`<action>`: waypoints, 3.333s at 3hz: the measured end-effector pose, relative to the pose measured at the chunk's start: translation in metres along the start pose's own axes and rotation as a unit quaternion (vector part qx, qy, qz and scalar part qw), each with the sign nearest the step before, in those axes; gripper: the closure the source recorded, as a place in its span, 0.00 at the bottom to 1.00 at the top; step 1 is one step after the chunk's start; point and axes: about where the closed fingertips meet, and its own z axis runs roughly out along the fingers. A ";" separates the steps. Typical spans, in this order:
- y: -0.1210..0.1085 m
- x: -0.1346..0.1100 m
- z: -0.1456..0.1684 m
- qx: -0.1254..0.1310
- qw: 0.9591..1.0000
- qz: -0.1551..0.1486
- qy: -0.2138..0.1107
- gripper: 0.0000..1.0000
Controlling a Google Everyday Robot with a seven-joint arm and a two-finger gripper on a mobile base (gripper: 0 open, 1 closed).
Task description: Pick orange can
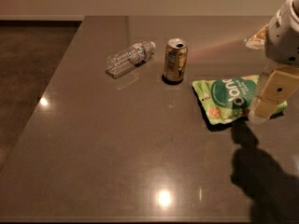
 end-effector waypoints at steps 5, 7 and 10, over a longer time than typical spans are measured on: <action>-0.091 -0.051 0.060 0.013 0.995 0.080 -0.064 0.00; -0.125 -0.084 0.105 -0.009 0.983 0.132 -0.129 0.00; -0.139 -0.134 0.142 -0.048 0.970 0.139 -0.195 0.00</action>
Offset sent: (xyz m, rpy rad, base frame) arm 0.0451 0.0037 -0.0112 0.0558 -0.0191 -0.0594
